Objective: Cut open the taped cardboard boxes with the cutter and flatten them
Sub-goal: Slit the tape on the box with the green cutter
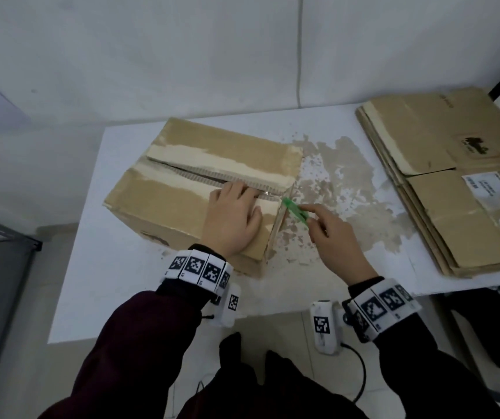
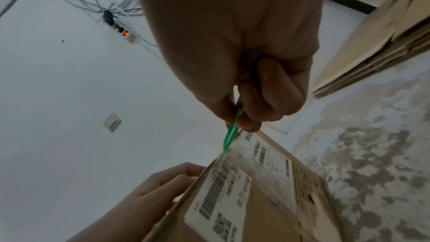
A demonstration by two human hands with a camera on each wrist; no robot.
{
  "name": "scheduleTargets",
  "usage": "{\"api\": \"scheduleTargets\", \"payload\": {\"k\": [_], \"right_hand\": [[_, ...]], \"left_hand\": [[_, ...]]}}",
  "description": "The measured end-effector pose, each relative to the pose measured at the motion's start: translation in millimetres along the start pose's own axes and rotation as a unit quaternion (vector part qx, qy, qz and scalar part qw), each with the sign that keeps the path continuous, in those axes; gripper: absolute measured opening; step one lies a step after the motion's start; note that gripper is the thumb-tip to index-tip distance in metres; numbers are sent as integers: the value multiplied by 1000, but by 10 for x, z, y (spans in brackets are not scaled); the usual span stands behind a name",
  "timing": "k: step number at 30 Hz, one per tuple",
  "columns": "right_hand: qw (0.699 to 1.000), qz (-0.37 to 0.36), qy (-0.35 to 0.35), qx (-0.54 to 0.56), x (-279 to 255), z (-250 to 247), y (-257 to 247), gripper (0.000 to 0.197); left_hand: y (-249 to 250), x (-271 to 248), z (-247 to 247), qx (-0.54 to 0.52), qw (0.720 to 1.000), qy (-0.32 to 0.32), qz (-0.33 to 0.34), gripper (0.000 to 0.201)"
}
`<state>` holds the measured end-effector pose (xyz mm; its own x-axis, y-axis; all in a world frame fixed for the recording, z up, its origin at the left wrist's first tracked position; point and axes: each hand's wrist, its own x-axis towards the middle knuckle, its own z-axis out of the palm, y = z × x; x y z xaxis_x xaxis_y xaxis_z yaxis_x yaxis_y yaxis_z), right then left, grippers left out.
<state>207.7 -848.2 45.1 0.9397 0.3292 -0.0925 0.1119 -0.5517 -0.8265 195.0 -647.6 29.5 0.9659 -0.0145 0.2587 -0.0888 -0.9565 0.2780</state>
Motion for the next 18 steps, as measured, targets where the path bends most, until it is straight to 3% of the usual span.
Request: {"api": "scheduleTargets", "payload": {"k": [4,9,14,16,18], "right_hand": [[999,-14,8,-28,55,-27,23,31],[999,-34,1,-24,106,-63,15,34],[999,-5,-19,41,155,-139,5,28],[996,-5,-79,28,153,-163,-24,27],[983,-24,-184,5,85,-146,-58,27]], "left_hand": [[12,83,15,43,998,-50,-11,44],[15,148,48,-19,999,46,8,20],[34,160,73,-40,997,65,9,16],[59,160,52,-54,994,93,4,16],[87,178,11,-55,989,137,-5,18]]}}
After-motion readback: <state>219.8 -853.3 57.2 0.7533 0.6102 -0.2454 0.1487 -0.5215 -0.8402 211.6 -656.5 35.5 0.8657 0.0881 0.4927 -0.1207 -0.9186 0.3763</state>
